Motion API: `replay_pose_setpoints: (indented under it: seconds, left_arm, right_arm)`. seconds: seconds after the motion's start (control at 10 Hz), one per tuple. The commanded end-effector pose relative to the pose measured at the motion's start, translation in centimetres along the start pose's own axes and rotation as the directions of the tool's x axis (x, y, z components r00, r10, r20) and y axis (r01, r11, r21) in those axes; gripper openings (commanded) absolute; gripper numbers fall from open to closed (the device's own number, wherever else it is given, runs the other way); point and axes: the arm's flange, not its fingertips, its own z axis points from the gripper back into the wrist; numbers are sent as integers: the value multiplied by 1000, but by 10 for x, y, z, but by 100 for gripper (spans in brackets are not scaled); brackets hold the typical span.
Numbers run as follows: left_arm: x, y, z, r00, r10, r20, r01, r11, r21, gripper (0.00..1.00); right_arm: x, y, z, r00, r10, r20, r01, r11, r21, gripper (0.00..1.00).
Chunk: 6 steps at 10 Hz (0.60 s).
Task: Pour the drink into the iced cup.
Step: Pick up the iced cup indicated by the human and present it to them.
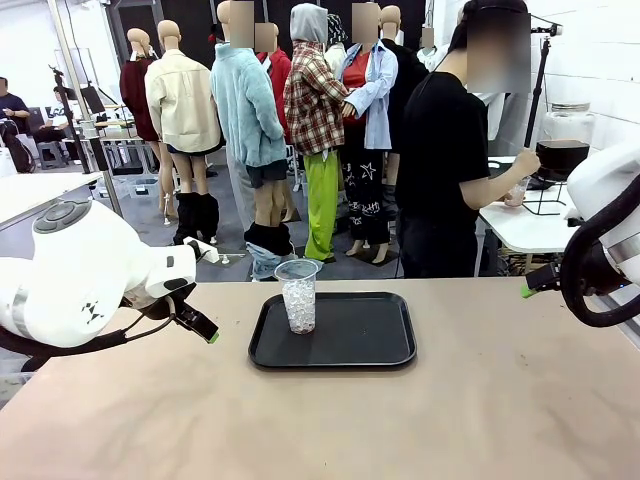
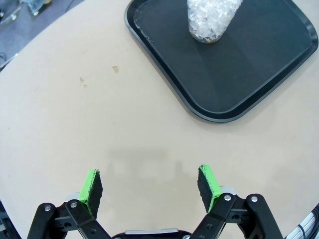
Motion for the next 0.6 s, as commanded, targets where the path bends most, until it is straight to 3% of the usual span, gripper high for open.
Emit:
replay_pose_setpoints:
  seconds: [0.0, 0.5]
  left_arm:
    - [-1, 1, 1, 1000, 4, 1, -4, 1000, 0, 100]
    - [-1, 1, 1, 1000, 4, 1, -4, 1000, 0, 100]
  right_arm:
    - [-1, 1, -1, 1000, 8, 10, -8, 1000, 4, 100]
    - [-1, 1, -1, 1000, 8, 10, -8, 1000, 4, 100]
